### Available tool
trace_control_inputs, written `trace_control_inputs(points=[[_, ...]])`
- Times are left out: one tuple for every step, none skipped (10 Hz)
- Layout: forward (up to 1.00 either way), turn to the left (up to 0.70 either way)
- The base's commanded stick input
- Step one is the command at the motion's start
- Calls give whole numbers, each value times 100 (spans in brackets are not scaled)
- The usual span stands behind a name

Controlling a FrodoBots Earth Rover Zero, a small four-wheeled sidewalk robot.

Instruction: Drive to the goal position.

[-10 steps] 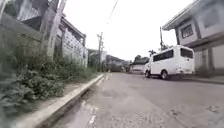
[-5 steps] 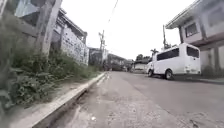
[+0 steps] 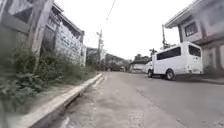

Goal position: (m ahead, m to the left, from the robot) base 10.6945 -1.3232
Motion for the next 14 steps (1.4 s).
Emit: trace_control_inputs(points=[[70,-9],[70,0],[70,0],[70,0],[70,0],[70,-8],[70,-23],[70,-33],[70,-35],[70,-35],[70,-13],[70,-5],[70,0],[70,0]])
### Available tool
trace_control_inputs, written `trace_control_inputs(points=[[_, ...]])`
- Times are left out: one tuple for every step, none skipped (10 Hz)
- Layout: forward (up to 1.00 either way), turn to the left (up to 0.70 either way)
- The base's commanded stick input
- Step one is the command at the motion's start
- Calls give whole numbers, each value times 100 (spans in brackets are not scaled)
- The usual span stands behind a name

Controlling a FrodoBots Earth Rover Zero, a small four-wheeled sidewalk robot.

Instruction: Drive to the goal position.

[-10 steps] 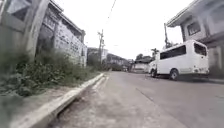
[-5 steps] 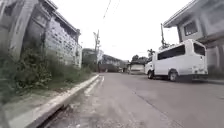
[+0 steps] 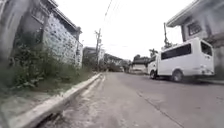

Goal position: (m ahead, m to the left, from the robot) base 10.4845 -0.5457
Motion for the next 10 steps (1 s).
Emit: trace_control_inputs(points=[[70,0],[70,0],[70,0],[70,0],[70,0],[70,0],[70,0],[70,0],[70,0],[70,0]])
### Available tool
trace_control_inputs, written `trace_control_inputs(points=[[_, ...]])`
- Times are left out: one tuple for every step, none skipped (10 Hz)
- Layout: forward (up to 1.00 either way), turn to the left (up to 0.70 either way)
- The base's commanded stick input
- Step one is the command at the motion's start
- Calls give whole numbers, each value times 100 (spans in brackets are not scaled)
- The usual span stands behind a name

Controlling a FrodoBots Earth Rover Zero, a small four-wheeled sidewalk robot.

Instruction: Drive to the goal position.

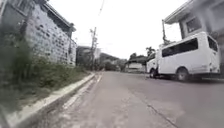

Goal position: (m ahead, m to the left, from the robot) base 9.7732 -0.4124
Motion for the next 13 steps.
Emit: trace_control_inputs(points=[[70,0],[70,0],[70,0],[70,-1],[70,-2],[70,0],[70,-2],[70,0],[70,0],[70,0],[70,0],[70,0],[70,0]])
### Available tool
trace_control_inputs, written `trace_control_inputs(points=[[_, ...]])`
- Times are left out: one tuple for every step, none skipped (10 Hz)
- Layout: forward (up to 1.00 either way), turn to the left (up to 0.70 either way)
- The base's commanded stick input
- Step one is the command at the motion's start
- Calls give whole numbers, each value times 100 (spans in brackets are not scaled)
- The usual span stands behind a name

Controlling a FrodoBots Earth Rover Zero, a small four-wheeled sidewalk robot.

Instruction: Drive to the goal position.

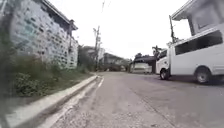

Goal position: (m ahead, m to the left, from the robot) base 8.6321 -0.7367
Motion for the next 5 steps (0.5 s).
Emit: trace_control_inputs(points=[[70,0],[70,0],[70,0],[70,0],[70,0]])
